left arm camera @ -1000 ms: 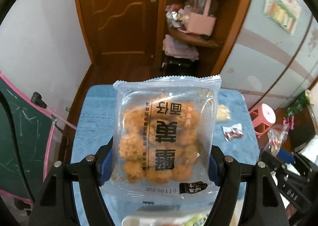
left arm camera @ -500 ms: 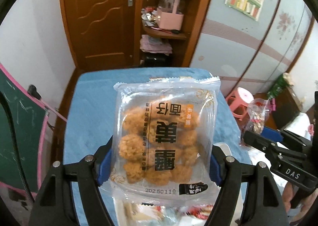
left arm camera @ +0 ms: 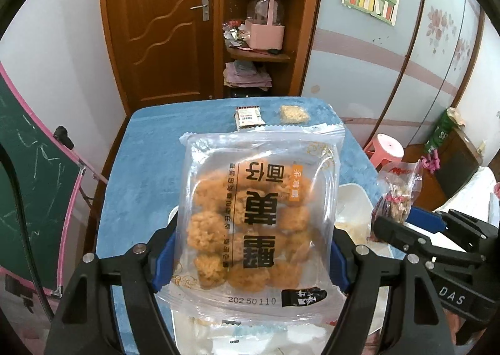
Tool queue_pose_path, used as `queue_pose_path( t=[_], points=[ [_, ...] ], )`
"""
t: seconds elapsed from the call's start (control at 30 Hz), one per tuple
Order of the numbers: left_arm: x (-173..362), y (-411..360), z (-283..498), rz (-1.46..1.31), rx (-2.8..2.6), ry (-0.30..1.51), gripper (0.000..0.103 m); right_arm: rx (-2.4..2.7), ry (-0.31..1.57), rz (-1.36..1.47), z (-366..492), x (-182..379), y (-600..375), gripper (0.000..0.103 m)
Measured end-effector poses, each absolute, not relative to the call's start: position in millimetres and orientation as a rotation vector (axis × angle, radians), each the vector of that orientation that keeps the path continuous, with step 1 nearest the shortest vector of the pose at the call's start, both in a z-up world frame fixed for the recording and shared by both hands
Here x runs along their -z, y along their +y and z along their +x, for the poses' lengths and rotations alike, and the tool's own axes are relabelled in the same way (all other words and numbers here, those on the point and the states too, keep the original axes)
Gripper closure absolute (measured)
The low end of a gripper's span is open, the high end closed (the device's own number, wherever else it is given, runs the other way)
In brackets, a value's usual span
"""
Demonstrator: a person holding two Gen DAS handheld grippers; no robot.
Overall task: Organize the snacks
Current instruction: 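Carry the pastry bag and nut bag over the white tray and release both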
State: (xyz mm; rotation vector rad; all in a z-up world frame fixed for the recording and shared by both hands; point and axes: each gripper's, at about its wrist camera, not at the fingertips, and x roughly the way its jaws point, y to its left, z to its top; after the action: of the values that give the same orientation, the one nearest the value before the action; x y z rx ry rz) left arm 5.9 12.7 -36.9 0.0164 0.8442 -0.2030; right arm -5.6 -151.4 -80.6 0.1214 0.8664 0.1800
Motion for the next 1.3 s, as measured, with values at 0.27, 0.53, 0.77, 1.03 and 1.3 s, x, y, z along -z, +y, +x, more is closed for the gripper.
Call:
queue_pose_path(
  t=[0.27,0.53,0.77,1.03,1.3],
  points=[
    [65.2,5.7,-1.5,0.047,0.172,0.890,0.027,-0.151,0.890,0.103,-13.2,101.0,-146.1,0.056],
    [81.7,1.0,4.9,0.051,0.156,0.939,0.027,-0.155,0.927,0.091,-9.3,113.1,-138.6,0.056],
    [93.8,-0.2,13.4,0.051,0.151,0.977,0.025,-0.155,0.965,0.088,-5.2,124.2,-134.2,0.055],
    [105.3,2.2,24.0,0.040,0.127,1.032,0.021,-0.138,1.050,0.100,6.3,142.0,-133.6,0.051],
    [120.9,8.9,35.2,-0.039,0.154,1.120,0.020,-0.137,1.067,0.133,10.3,148.6,-137.7,0.046]
  ],
)
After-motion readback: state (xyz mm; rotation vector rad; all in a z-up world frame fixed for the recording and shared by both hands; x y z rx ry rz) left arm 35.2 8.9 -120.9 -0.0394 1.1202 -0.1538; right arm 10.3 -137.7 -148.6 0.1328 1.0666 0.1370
